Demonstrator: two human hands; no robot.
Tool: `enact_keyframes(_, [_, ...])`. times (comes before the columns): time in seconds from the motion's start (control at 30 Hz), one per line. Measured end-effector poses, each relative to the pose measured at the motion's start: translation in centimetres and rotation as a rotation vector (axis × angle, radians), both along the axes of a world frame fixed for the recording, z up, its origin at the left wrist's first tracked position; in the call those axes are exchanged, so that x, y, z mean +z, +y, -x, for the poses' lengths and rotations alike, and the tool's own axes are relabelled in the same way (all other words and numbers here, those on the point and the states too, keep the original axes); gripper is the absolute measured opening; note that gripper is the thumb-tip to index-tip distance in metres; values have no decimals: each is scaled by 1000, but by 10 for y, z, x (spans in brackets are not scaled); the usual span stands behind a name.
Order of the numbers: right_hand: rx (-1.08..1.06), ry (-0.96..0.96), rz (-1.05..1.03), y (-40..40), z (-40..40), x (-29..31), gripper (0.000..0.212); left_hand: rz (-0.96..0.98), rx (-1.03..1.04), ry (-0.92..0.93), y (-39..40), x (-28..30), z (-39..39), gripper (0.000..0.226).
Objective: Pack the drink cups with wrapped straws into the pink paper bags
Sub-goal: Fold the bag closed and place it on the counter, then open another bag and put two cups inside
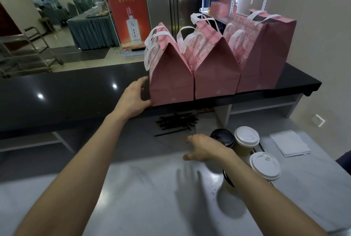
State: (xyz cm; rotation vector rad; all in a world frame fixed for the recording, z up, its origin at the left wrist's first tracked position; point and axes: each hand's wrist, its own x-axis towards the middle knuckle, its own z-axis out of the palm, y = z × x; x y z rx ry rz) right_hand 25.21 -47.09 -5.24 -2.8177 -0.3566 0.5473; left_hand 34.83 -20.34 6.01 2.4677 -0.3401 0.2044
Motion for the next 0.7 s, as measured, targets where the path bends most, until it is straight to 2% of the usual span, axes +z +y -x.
enact_keyframes(0.07, [5, -10, -16, 5, -3, 0, 82, -89, 0, -7, 18, -9, 17, 78])
enact_keyframes(0.13, [18, -21, -20, 11, -6, -1, 82, -176, -6, 36, 41, -24, 37, 64])
enact_keyframes(0.2, [34, -23, -20, 22, -8, -2, 82, -293, -7, 128, 66, -46, 56, 57])
enact_keyframes(0.3, [66, -17, -33, 46, -9, -5, 81, -435, 50, 307, 104, -80, 86, 62])
enact_keyframes(0.43, [136, 7, -35, 100, -5, -10, 79, -379, 165, 454, 160, -106, 134, 64])
enact_keyframes(0.7, [393, 30, -13, 276, 19, -16, 72, -235, 425, 522, 300, -114, 240, 50])
